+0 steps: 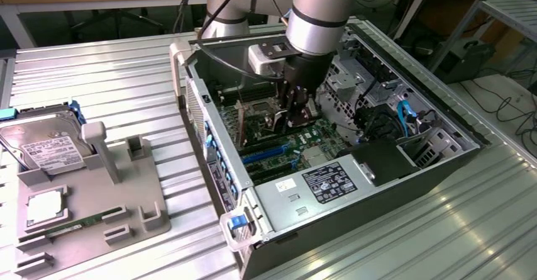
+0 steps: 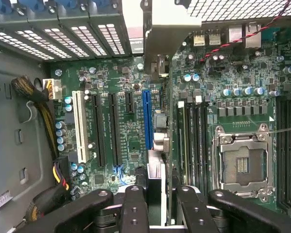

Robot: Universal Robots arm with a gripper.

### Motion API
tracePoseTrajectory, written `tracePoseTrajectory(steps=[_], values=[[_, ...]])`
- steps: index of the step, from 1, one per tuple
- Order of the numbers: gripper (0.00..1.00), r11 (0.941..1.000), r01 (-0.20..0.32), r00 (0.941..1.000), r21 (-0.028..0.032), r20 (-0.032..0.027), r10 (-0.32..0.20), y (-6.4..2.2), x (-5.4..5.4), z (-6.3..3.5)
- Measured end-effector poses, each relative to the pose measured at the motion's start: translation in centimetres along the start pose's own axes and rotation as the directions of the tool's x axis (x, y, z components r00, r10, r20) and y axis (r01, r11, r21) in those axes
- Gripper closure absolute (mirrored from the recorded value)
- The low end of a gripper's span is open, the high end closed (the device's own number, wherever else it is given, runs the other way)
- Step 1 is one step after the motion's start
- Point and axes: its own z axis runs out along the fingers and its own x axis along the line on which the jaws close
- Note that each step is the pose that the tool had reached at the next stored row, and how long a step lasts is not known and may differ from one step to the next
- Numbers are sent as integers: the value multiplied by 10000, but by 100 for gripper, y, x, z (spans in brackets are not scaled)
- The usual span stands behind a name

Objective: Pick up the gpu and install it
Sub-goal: 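Insert the gpu into the slot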

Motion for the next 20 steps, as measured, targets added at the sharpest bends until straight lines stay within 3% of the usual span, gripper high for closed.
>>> tracePoseTrajectory(steps=[12, 20], values=[[73, 10000, 0, 10000, 0, 0, 0, 2, 22, 2], [73, 10000, -1, 10000, 0, 0, 1, 73, 26, 15]])
